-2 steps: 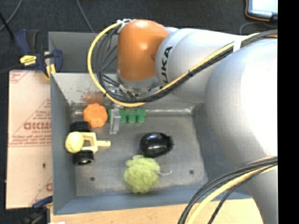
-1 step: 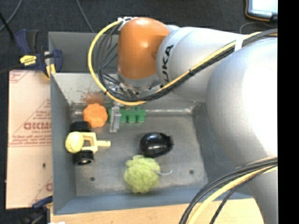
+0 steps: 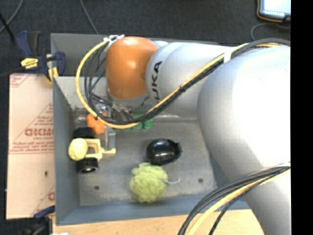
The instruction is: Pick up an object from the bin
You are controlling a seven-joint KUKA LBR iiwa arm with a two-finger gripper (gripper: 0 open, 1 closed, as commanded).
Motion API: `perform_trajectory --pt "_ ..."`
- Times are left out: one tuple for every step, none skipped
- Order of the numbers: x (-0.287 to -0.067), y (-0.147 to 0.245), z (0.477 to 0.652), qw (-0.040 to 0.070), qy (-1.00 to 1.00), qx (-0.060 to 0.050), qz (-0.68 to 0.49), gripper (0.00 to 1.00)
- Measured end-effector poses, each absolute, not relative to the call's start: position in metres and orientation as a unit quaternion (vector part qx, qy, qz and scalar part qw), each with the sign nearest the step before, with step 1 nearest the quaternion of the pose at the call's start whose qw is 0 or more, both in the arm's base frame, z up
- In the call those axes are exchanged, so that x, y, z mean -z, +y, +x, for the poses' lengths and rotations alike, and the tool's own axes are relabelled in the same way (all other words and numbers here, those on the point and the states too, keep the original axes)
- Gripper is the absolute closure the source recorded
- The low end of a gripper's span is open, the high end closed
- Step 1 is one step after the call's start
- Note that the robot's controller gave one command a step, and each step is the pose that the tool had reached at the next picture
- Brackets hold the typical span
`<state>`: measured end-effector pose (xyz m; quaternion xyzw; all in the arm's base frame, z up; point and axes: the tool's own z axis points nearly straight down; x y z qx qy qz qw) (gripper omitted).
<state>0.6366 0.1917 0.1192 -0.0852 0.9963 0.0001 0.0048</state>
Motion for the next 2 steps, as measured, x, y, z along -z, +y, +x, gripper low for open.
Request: perform_trajectory --pt "-0.1198 0.2272 0.6079 0.002 0.989 -0.001 -0.151 0.00" --pt "-0.1262 0.2365 0.6069 0.006 0.987 -0.001 -0.158 0.00"
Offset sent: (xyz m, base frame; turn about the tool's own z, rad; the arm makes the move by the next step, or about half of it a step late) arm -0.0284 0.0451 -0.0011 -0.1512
